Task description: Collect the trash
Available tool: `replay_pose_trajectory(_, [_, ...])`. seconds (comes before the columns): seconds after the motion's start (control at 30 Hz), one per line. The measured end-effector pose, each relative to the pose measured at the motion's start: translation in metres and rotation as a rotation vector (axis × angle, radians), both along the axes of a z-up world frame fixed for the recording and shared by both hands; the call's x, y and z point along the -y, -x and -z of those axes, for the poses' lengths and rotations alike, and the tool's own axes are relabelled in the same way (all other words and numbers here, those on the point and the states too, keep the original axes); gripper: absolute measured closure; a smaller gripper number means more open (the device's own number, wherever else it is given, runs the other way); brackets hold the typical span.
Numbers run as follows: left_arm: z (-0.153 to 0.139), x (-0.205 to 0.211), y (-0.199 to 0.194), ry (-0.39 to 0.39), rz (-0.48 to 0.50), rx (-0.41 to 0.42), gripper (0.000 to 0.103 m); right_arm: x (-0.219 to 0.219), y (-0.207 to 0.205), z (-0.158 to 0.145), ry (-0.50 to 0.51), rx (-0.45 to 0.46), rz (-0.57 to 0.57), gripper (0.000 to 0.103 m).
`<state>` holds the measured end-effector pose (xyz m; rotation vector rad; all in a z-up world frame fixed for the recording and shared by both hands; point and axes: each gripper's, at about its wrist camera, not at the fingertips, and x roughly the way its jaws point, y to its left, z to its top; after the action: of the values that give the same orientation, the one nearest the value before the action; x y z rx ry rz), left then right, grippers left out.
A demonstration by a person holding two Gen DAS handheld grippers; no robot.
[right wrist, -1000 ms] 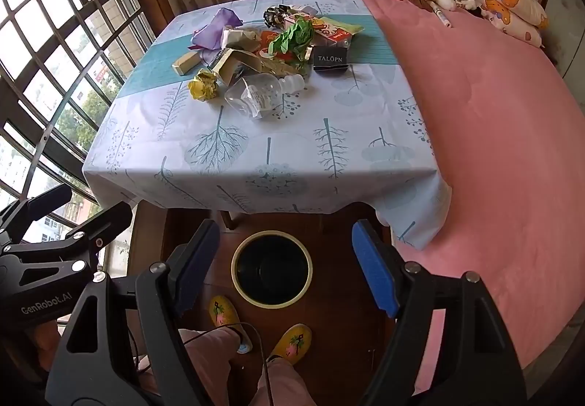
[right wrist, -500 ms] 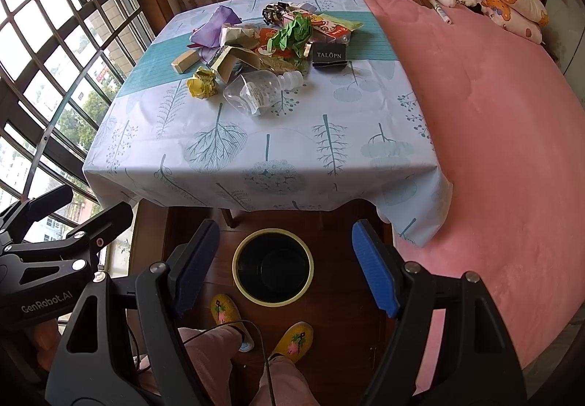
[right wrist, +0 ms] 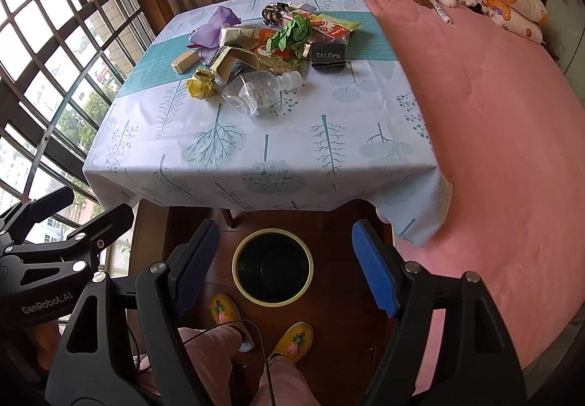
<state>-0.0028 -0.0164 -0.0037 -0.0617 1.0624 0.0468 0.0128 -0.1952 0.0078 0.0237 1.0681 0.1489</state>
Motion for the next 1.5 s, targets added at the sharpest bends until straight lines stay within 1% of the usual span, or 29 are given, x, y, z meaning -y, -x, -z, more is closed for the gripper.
replay_pose_trajectory(0.07, [0.001,0.001,0.001,0.001,0.0,-0.003,0.002,-0.001,-0.001,-0.003,-0.001,0.001,0.001,0.03])
replay_pose_trajectory(0.3, [0.001,-0.002,0.002,0.003,-0.002,-0.021,0.002,0.002,0.003,0.007,0.0,-0.005,-0.002,0.03])
replay_pose_trajectory(0.73, [0.001,-0.003,0.003,-0.004,-0.003,-0.034,0.003,0.002,0.0,0.01,-0.004,-0.009,-0.002,0.03])
replay_pose_trajectory(1.0, [-0.011,-0.006,-0.001,-0.04,-0.01,-0.033,0.003,-0.004,-0.003,-0.001,-0.037,0.002,-0.021,0.03])
replay_pose_trajectory(1.17, [-0.024,-0.012,-0.007,-0.058,-0.008,-0.031,0.003,-0.006,-0.013,-0.011,-0.065,0.02,-0.028,0.03])
replay_pose_trajectory(1.33, [-0.038,-0.022,-0.012,-0.075,-0.014,-0.003,0.003,-0.011,-0.02,-0.015,-0.089,0.031,-0.035,0.03])
replay_pose_trajectory(1.37, [-0.041,-0.025,-0.016,-0.074,-0.018,0.004,0.003,-0.014,-0.029,-0.02,-0.111,0.038,-0.047,0.03])
replay_pose_trajectory(1.5, [-0.048,-0.045,-0.033,-0.063,-0.032,0.031,0.003,-0.026,-0.044,-0.025,-0.131,0.053,-0.066,0.03])
